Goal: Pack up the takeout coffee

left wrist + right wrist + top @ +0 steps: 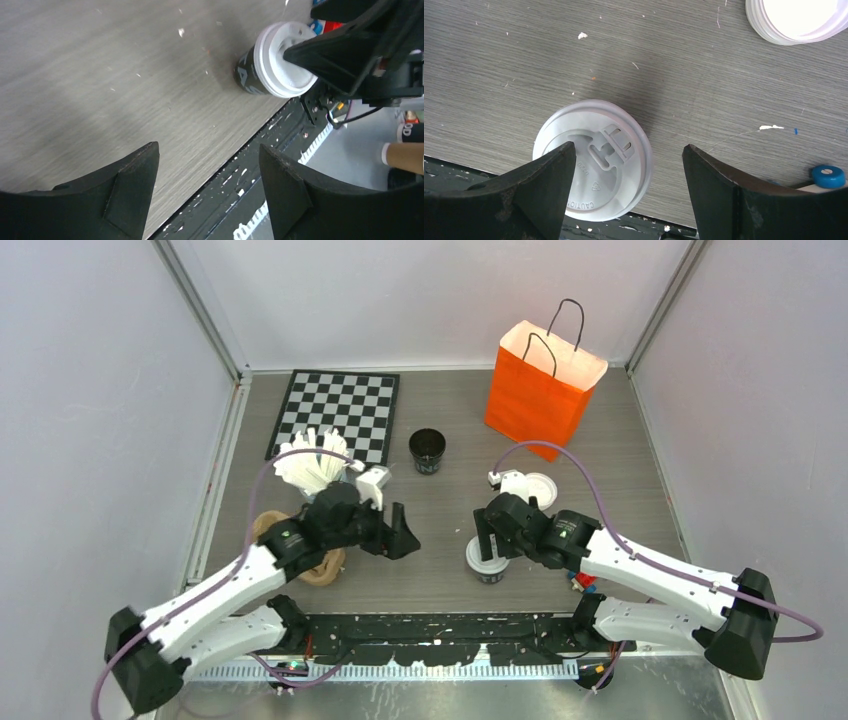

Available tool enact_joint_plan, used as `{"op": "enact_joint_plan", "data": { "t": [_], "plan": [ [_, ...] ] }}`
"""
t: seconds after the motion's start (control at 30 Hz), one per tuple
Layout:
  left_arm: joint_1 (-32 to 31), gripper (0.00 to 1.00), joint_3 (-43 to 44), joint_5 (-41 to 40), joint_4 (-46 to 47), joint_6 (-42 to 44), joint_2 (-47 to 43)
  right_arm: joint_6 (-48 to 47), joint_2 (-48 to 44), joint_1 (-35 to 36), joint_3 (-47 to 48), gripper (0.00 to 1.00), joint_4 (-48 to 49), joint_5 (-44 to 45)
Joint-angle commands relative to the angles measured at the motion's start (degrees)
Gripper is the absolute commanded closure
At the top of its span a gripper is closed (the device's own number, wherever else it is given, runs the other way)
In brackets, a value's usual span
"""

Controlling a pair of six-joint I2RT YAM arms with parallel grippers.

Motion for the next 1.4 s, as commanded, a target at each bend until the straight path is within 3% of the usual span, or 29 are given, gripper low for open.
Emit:
{"op": "enact_joint_plan", "data": {
  "t": [0.0,0.13,0.27,0.53,0.9,1.37],
  "plan": [
    [-2.9,0.28,-3.4,5.8,19.2,-8.9,7.2,1.2,-1.5,0.2,-1.4,0.18,0.2,0.3],
    [-5.0,0.34,-7.0,5.3,33.5,-15.4,13.1,1.9,-3.4,0.2,-2.5,0.18,0.1,0.1],
    [-7.4,0.36,-7.2,4.0,39.8,-17.2,18.7,2.7,-5.4,0.2,-2.8,0.18,0.1,0.1],
    [-10.5,0.40,-4.5,1.8,43.9,-17.9,25.9,3.6,-9.2,0.2,-2.6,0.17,-0.3,-1.0],
    [-10.9,0.47,-3.4,4.3,50.9,-18.9,33.9,6.4,-9.5,0.2,-4.7,0.25,-0.1,-1.5],
    [-11.6,0.57,-3.8,2.2,48.0,-17.4,37.7,9.5,-10.1,0.3,-8.1,0.30,-0.1,-1.0]
  ]
}}
